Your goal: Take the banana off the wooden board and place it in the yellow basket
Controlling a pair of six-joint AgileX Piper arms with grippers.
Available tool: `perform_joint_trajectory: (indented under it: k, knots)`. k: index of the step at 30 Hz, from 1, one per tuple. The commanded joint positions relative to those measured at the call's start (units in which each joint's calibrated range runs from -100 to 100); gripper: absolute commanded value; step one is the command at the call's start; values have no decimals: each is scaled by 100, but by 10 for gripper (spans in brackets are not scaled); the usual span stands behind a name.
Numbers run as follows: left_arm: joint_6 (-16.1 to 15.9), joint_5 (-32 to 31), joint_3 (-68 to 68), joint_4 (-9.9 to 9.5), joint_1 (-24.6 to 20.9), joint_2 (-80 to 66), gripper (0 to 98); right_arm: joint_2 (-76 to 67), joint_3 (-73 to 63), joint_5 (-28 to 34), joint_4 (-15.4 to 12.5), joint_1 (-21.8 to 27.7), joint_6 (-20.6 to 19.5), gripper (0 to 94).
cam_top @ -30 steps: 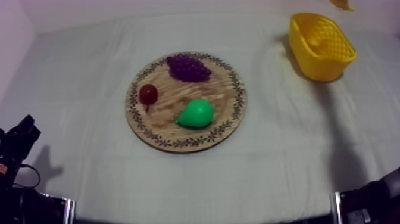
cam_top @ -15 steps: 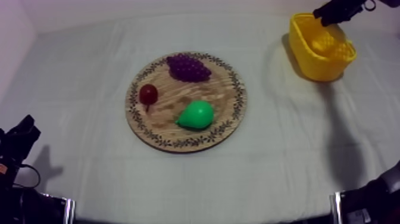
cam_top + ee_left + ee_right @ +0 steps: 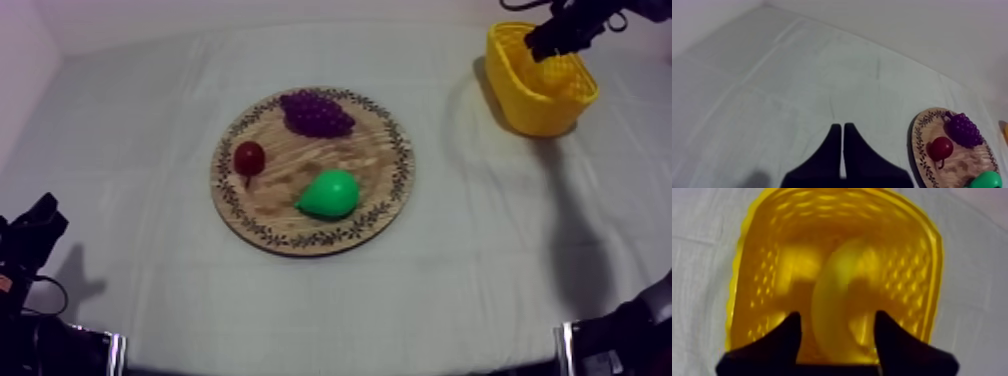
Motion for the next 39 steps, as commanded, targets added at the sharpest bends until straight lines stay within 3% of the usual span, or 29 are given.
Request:
perform_joint_trajectory:
  k: [1,4,10,13,19,23,26,32,39]
  knots:
    - [1,-2,-1,-3,-1,-5,1,-277,205,-230,-16,2,44,565]
    - [1,-2,-1,-3,-1,-5,1,-814,636,-786,-64,31,34,521]
    - [2,-2,-1,-3,-1,-5,1,-2519,2214,-2360,-218,191,-32,203]
    - [2,-2,-1,-3,-1,-5,1,-3540,3106,-2900,-283,233,-60,88]
    - [2,-2,-1,-3,-1,-5,1,-5601,5106,-3848,-555,219,75,17]
    - [1,-2,-1,-3,-1,-5,1,-7010,6653,-4520,-1041,181,494,7]
    - [-2,-2,-1,-3,-1,-5,1,-7969,7593,-4660,-1309,145,756,4]
    - [0,-2,-1,-3,-1,-5,1,-9440,9188,-4691,-1294,75,896,3]
    - [1,-2,-1,-3,-1,-5,1,-10573,9637,-3953,-1365,72,751,2]
